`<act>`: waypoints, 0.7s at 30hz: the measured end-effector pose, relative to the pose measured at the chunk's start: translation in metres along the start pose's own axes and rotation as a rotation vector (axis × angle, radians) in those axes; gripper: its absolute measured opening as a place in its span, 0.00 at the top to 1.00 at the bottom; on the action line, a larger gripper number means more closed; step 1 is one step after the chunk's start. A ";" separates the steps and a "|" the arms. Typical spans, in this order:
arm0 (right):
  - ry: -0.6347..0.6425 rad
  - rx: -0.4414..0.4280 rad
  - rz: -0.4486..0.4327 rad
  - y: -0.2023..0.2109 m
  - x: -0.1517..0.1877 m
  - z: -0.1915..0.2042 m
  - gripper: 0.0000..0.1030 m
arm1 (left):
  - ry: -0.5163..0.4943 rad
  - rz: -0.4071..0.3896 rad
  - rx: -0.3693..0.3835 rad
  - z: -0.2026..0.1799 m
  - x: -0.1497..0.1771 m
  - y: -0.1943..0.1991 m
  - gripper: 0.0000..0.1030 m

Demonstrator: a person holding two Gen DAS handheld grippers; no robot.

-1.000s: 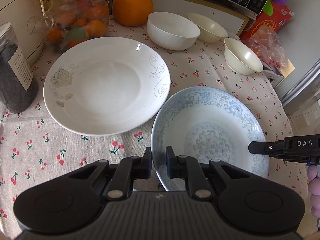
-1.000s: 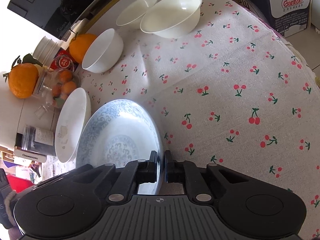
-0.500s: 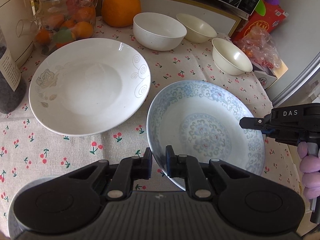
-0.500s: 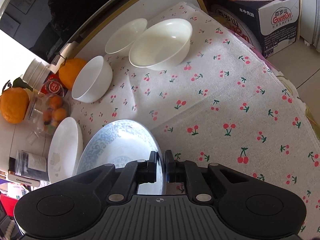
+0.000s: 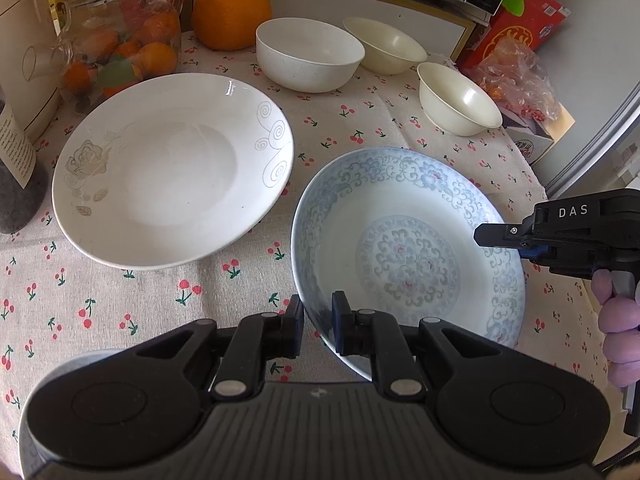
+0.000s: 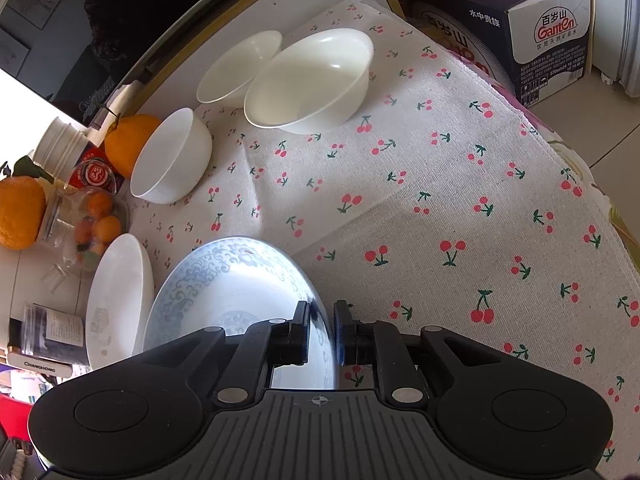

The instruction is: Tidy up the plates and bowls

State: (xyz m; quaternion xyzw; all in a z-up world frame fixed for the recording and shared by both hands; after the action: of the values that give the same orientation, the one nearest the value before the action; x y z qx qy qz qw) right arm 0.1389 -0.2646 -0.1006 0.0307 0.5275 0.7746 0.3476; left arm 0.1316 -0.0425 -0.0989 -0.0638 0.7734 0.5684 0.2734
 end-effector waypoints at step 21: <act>0.085 -0.023 -0.027 0.041 0.013 0.018 0.23 | -0.163 -0.077 -0.017 -0.007 0.011 0.049 0.07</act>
State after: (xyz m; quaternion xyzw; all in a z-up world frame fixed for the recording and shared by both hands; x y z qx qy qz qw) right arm 0.1161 -0.2516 -0.0626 -0.0134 0.5331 0.7765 0.3356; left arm 0.0999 -0.0294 -0.0619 -0.0492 0.7407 0.5673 0.3566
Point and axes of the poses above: each gripper's, at about its wrist camera, not at the fingertips, and y roughly against the way its jaws point, z to its left, x to its underside, the point moved 6 cm from there along -y, roughly the way its jaws point, and after that the axes turned 2 degrees about -z, right-handed, at the moved point
